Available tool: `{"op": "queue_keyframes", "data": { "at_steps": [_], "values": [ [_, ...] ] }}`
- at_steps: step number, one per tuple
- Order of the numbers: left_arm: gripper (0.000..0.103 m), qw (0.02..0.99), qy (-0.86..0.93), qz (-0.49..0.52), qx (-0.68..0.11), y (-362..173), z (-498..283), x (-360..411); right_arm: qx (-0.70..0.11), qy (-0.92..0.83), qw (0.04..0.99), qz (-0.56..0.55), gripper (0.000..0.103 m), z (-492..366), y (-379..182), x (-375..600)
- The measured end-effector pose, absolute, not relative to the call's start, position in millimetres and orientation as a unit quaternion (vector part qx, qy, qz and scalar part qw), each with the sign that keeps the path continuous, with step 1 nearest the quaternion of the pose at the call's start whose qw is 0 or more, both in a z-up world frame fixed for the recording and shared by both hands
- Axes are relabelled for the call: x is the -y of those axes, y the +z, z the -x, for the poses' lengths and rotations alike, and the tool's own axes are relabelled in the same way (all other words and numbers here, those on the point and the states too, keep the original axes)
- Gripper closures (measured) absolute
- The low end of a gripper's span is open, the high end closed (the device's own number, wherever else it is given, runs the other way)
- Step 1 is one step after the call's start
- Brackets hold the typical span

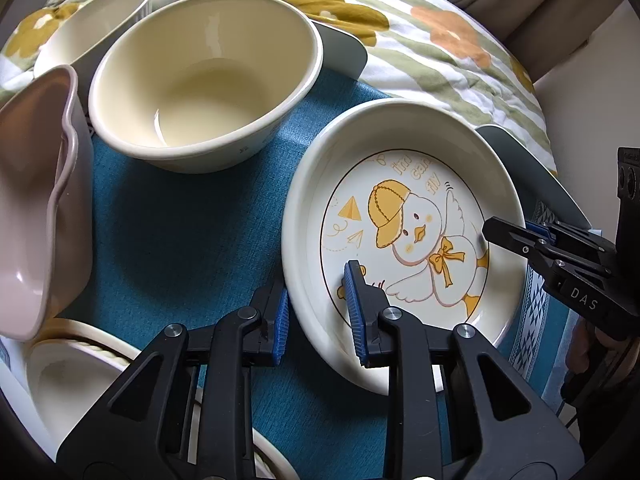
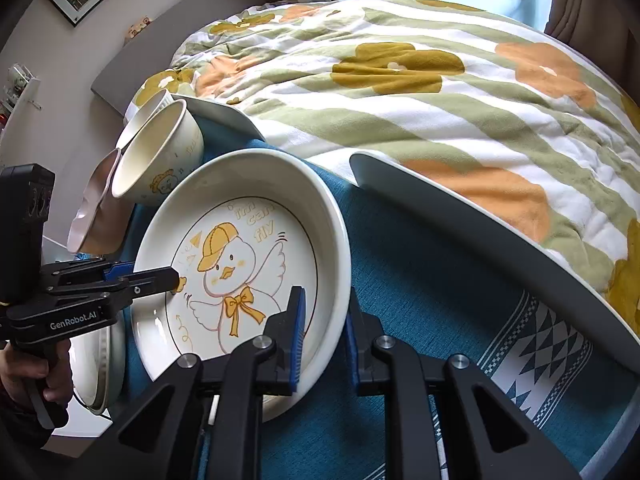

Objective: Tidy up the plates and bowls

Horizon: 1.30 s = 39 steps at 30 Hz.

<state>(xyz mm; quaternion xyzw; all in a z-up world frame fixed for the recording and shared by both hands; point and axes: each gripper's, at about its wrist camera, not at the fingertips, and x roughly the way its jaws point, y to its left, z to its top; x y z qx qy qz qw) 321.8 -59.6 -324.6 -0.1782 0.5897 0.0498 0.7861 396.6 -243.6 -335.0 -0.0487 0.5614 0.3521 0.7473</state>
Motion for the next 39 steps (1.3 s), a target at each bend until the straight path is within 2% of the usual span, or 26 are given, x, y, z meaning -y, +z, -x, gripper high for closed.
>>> {"op": "queue_keyframes", "data": {
  "at_steps": [10, 19, 28, 33, 39],
  "values": [
    [0.080, 0.808, 0.034, 0.153, -0.568, -292.8, -313.2, 67.5, -0.555, 0.342, 0.758, 0.039, 0.086, -389.4, -322.1, 253.8],
    [0.080, 0.840, 0.002, 0.141, -0.524, -236.3, -280.4, 60.1, -0.511, 0.324, 0.795, 0.034, 0.086, -347.9, -263.1, 258.5],
    [0.080, 0.860, -0.046, 0.105, -0.497, -185.4, -215.9, 23.3, -0.472, 0.290, 0.833, 0.015, 0.086, -268.1, -205.2, 231.0],
    [0.080, 0.858, -0.064, 0.085, -0.502, -182.9, -175.9, -7.8, -0.473, 0.271, 0.838, 0.000, 0.086, -220.2, -205.0, 201.8],
    [0.080, 0.843, -0.083, 0.060, -0.527, -213.0, -141.9, -39.0, -0.488, 0.247, 0.837, -0.017, 0.087, -171.0, -230.3, 169.1]
  ]
}}
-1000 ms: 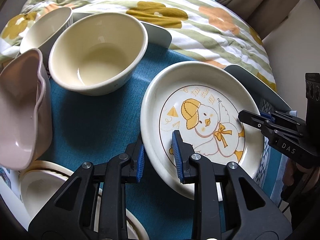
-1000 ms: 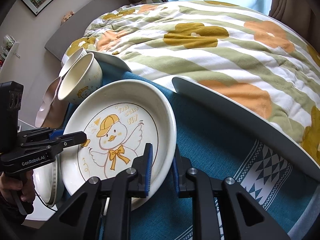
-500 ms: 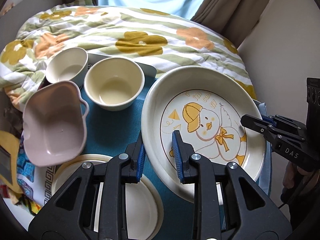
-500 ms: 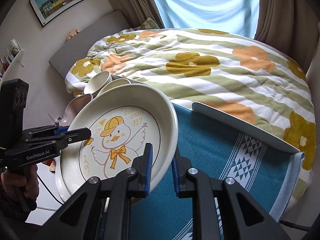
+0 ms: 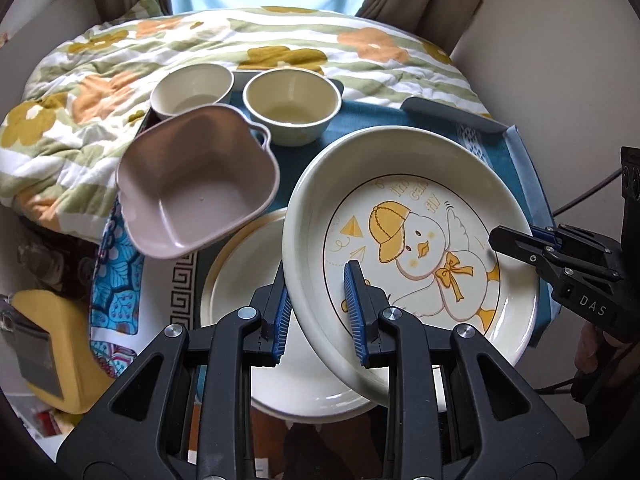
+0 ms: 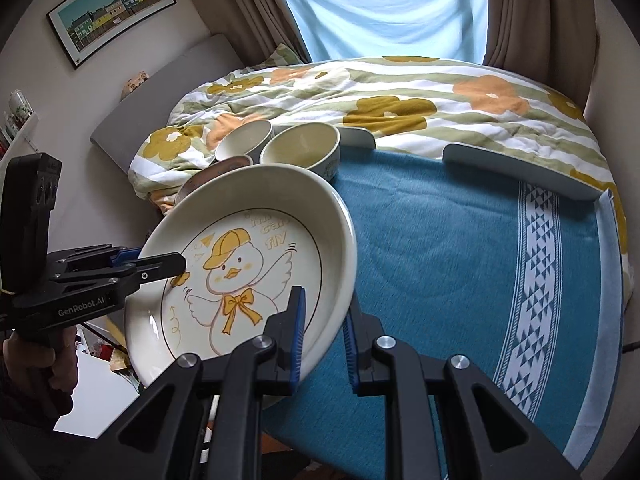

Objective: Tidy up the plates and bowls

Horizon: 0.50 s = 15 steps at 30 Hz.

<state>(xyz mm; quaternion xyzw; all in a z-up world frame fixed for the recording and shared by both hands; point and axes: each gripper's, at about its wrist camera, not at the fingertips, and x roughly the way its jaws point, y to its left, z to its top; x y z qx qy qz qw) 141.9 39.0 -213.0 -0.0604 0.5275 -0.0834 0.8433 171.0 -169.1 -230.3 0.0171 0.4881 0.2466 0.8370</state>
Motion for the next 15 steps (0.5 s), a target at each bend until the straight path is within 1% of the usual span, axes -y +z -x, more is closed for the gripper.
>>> {"op": "queue_keyframes", "data": {
  "at_steps": [7, 15],
  "values": [
    [0.080, 0.824, -0.093, 0.064, -0.555, -257.3, -128.4, -63.8, -0.506, 0.221, 0.834, -0.015, 0.087, -144.2, -270.1, 144.1],
    [0.080, 0.817, -0.078, 0.049, -0.569, -282.7, -128.7, -67.4, -0.503, 0.219, 0.836, 0.010, 0.087, -141.4, -284.7, 131.2]
  ]
}}
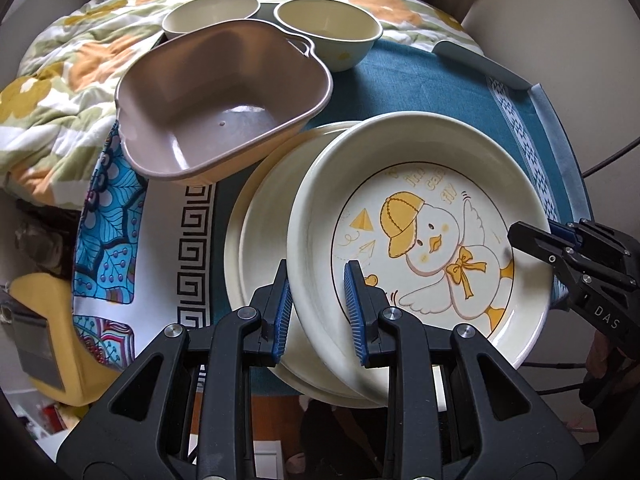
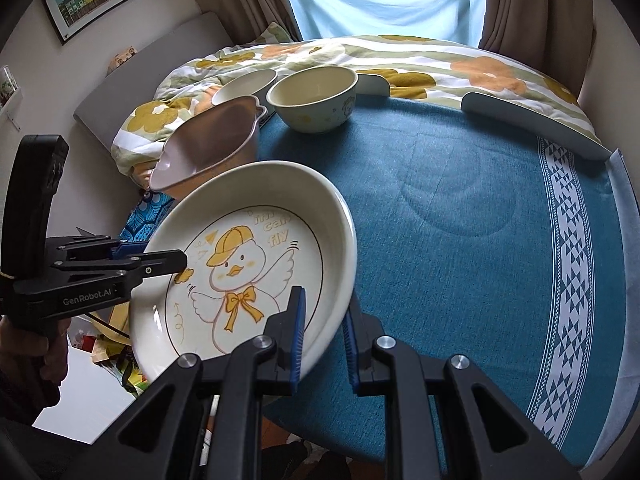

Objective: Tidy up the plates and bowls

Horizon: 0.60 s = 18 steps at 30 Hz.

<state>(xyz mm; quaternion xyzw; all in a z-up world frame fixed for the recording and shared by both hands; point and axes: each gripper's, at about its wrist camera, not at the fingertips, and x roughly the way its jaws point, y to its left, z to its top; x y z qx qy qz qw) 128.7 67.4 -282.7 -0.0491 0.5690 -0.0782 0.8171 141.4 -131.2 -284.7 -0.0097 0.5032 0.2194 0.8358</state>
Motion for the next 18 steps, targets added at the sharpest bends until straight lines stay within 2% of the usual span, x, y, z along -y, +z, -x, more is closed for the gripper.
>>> {"op": "queue_keyframes", "data": {
  "at_steps": [6, 18],
  "values": [
    [0.080, 0.818, -0.058, 0.042, -0.571, -291.7, -133.0, -66.5, -0.500, 0.224, 0.836, 0.026, 0.087, -142.9, -286.7, 124.9],
    [0.080, 0.829, -0.019, -0.052, -0.557, -291.7, -133.3, -45.2, -0.513, 0.230, 0.826, 0.055, 0.087, -148.9, -296.5, 117.0]
  ]
}}
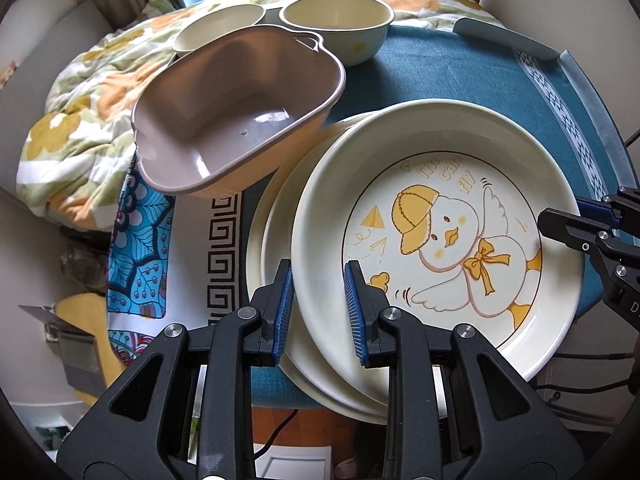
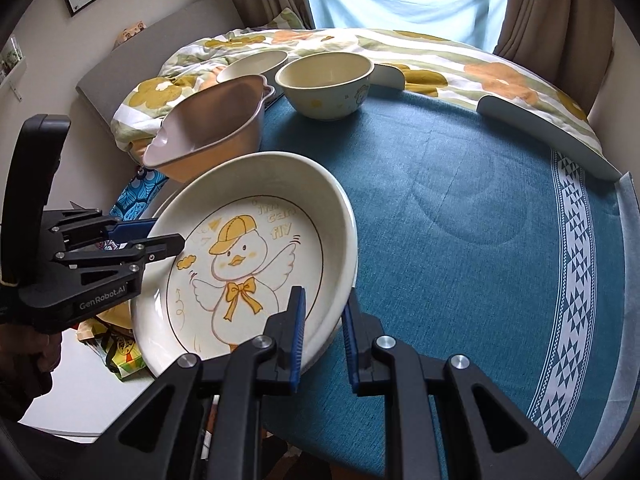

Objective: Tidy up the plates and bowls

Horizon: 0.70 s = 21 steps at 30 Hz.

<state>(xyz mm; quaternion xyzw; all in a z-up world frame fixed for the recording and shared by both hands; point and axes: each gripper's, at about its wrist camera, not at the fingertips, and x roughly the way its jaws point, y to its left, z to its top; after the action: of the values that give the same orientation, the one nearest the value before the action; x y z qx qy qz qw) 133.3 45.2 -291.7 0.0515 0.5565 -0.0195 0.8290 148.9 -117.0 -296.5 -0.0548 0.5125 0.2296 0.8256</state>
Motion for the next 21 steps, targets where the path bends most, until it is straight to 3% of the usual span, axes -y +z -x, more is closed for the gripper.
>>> {"op": "queue_keyframes", "data": {
  "at_steps": [21],
  "values": [
    [0.080, 0.824, 0.026, -0.168, -0.540, -294.5, -129.1, -16.0, -0.513, 0.230, 0.822, 0.093, 0.087, -152.2, -299.4, 107.6]
  ]
}}
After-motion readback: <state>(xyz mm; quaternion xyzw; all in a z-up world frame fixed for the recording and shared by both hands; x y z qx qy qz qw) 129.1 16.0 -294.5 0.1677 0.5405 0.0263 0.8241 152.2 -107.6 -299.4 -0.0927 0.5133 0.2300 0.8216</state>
